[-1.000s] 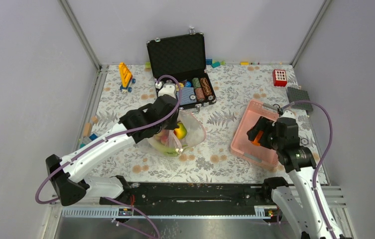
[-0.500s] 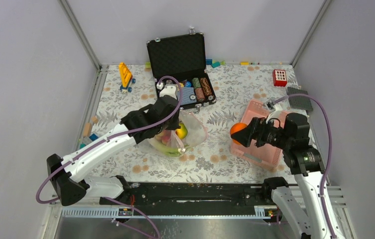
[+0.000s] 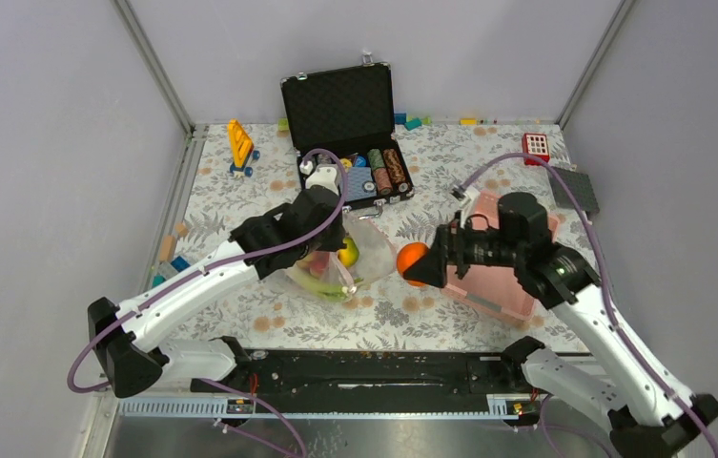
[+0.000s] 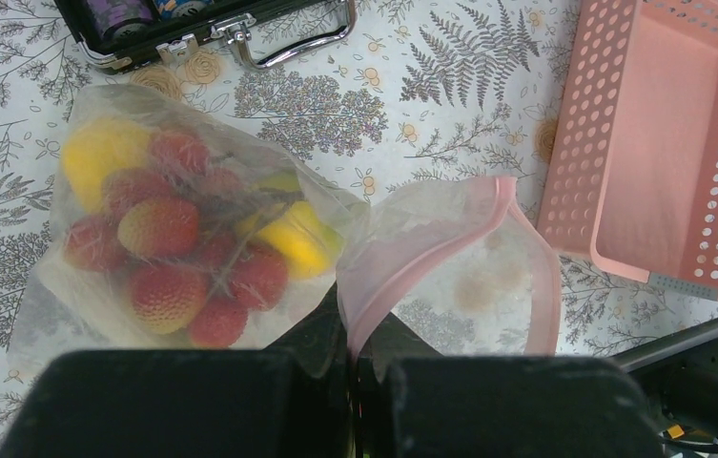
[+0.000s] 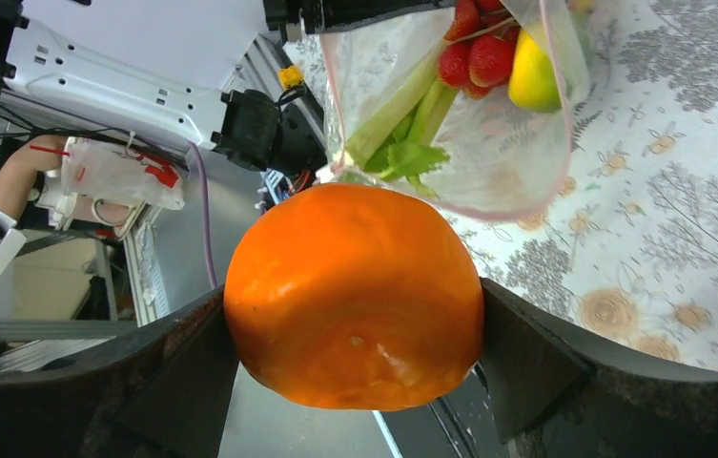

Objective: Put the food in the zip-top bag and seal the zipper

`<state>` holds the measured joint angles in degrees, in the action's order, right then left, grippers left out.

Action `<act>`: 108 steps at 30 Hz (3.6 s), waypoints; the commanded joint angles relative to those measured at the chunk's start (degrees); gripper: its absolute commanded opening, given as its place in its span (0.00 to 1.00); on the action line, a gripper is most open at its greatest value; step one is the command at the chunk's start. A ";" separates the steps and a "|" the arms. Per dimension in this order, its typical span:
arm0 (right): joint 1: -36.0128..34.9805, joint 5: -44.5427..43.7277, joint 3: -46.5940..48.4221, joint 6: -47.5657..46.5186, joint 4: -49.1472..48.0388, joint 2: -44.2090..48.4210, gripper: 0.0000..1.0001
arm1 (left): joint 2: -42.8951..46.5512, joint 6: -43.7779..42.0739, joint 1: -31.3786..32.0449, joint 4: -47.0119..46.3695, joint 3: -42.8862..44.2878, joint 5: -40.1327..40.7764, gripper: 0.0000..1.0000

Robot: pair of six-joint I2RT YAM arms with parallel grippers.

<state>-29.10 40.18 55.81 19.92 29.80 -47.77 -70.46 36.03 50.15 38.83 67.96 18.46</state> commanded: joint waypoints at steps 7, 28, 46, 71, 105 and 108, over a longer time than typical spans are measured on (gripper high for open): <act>-11.43 -17.80 3.98 7.46 -19.21 -16.85 0.56 | 2.08 -0.23 -0.25 -4.60 0.93 -3.20 0.00; -21.04 -42.80 10.06 7.10 -11.64 -25.81 1.00 | 1.49 1.85 -0.25 -5.28 3.38 -1.69 0.00; -17.10 -69.92 9.57 7.91 16.48 -2.53 1.00 | 4.15 -1.26 -6.04 -12.28 -0.34 -3.21 0.00; -10.80 -55.46 9.49 -10.07 18.10 10.20 1.00 | 9.63 -22.47 -11.75 -17.39 8.77 -30.85 0.00; -16.18 -6.92 -7.59 -36.93 -36.33 -3.66 0.99 | 1.12 -25.90 -11.48 -17.48 8.53 -58.78 0.00; -16.38 -9.02 -9.81 -36.32 -38.00 -4.36 0.97 | 0.60 -23.72 -11.51 -17.76 7.68 -56.38 0.00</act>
<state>-44.64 36.34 48.27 -18.44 -1.69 -51.33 -70.30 8.14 38.57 28.18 75.57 -39.72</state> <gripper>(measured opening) 0.984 0.009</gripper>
